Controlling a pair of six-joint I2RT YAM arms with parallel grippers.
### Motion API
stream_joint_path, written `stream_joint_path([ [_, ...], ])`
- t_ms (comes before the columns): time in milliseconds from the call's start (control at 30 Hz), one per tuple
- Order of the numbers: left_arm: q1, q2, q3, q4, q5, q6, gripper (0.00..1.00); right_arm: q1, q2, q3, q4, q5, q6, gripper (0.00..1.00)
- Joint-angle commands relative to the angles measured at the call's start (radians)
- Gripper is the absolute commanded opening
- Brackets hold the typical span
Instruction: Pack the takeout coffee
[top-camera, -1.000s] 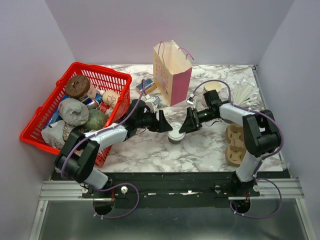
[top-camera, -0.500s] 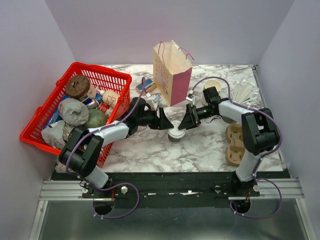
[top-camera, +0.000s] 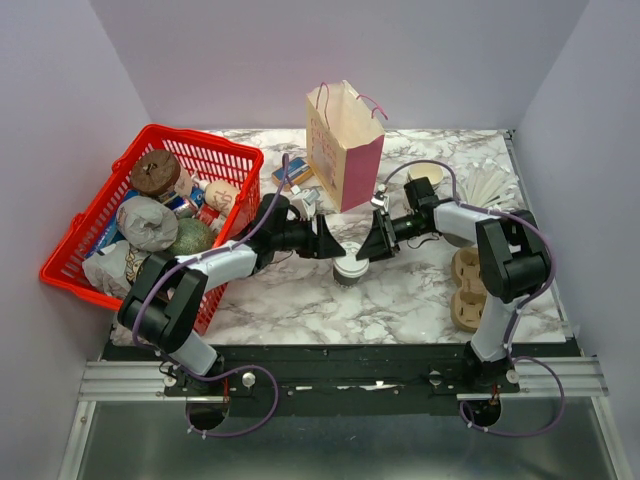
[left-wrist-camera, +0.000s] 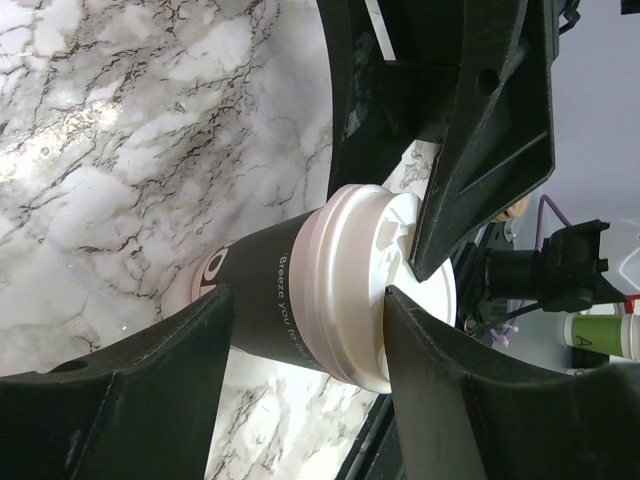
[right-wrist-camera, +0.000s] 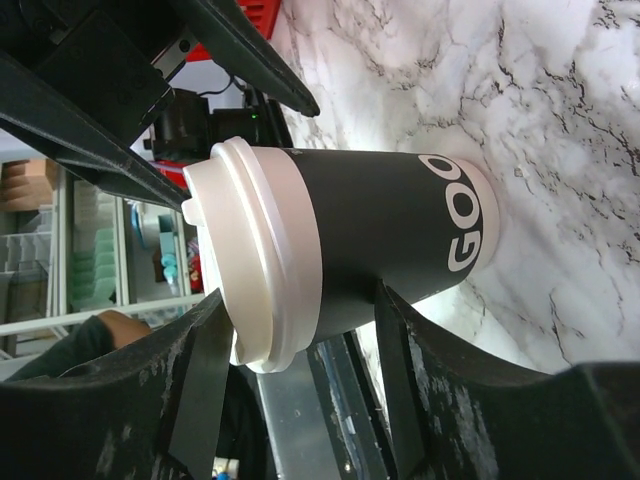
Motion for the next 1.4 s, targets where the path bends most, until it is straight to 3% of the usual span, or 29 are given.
stream_joint_path([
  [0,0.015,0.021,-0.036,0.012,0.009,-0.001,0.67,0.006,0.027,-0.039,0.064,-0.019,0.054,0.61],
  [367,0.039,0.085,-0.171,0.297,0.122,-0.026,0.65,0.028,-0.034,-0.068,0.085,0.070,-0.039,0.64],
  [633,0.041,0.113,-0.122,0.280,0.162,-0.001,0.64,0.048,-0.082,-0.088,0.085,-0.008,-0.191,0.83],
  [767,0.044,0.102,-0.125,0.253,0.150,0.016,0.64,0.063,-0.116,-0.097,0.085,0.011,-0.233,0.88],
  [800,0.045,0.102,-0.128,0.248,0.148,0.022,0.64,0.071,-0.116,-0.094,0.084,0.014,-0.236,0.94],
  [867,0.047,0.099,-0.123,0.239,0.144,0.025,0.64,0.078,-0.108,-0.094,0.084,0.015,-0.234,0.99],
  [1367,0.053,0.110,-0.120,0.193,0.121,0.054,0.64,0.120,-0.066,-0.113,0.088,0.179,-0.233,0.91],
])
